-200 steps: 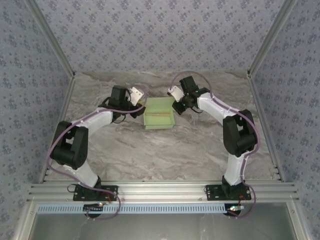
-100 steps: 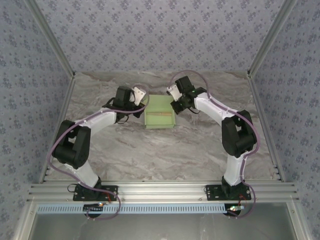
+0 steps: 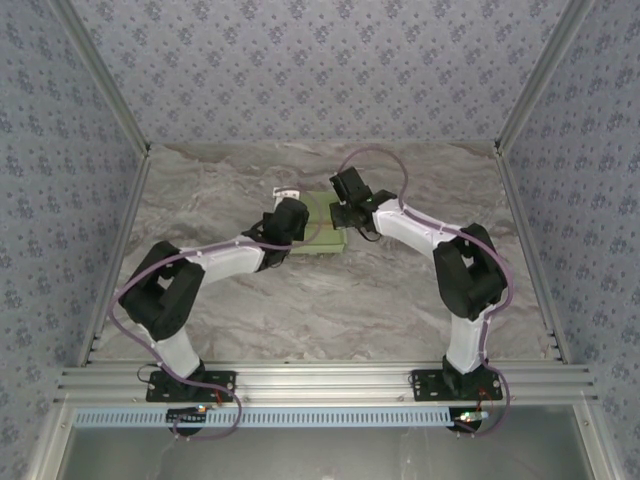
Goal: Fold the paper box
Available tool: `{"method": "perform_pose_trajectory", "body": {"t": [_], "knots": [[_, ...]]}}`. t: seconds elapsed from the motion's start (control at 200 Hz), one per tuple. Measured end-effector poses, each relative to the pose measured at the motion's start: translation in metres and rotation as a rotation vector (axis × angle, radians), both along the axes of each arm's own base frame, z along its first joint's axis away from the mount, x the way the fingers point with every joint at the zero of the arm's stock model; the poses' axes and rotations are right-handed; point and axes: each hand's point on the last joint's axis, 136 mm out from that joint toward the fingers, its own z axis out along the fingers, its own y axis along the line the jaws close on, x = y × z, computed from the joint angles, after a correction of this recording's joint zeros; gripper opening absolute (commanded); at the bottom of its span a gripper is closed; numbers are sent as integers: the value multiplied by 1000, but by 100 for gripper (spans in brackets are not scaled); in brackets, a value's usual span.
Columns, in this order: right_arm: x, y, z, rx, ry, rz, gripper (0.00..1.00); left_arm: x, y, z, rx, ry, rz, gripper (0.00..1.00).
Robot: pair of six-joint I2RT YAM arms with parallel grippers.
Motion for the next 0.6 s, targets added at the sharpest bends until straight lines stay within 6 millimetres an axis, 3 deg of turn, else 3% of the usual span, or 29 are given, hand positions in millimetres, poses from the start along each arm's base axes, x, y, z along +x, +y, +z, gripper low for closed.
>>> {"method": "perform_pose_trajectory", "body": {"t": [0.6], "knots": [[-8,0,-11,87,-213,-64,0,-27,-6,-20,-27,-237,113,0]]}}
